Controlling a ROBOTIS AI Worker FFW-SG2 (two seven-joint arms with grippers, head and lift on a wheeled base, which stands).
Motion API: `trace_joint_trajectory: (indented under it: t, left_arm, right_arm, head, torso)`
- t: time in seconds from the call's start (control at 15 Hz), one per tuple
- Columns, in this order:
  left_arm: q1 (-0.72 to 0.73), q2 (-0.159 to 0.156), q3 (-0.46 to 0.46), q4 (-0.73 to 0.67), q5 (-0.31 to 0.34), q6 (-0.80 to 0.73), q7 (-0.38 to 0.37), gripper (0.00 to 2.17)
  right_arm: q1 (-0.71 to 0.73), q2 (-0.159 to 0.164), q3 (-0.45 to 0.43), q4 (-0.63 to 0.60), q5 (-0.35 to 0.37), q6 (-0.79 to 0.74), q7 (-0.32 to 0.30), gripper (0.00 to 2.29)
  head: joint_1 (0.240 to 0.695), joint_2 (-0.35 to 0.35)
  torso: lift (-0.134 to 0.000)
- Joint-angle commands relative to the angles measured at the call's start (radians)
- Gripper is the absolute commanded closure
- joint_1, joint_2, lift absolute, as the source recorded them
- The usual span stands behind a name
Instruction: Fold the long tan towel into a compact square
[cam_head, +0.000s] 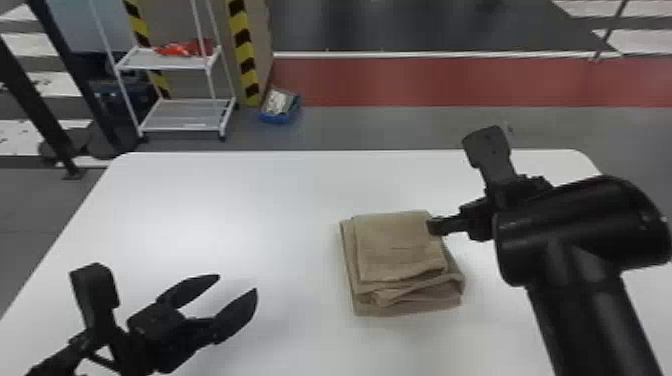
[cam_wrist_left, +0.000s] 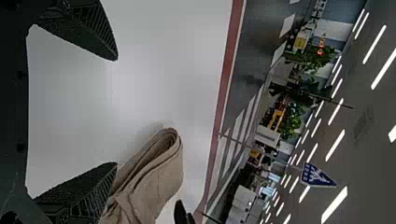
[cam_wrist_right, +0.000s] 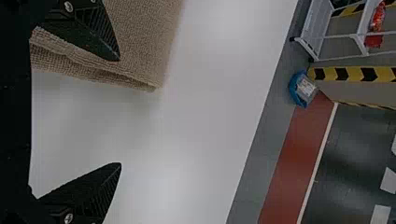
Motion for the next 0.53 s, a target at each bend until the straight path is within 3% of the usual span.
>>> trace_joint_trajectory:
  t: [0.0,0.47]
  left_arm:
    - [0.003,-0.003,0.001,0.0,0.002,0.0,-0.001,0.08]
    - [0.006,-0.003,0.004,-0.006,0.004,-0.003,-0.003,0.08]
  right_arm:
    - [-0.029,0.0,-0.004,0.029,-0.002,-0.004,-0.011,0.08]
    - [-0.08,0.001,0.03,0.206,0.012,-0.069,-0.024,0.08]
  head:
    - [0.695,0.035]
    - [0.695,0.03]
  torso:
    - [-0.124]
    - [-0.124]
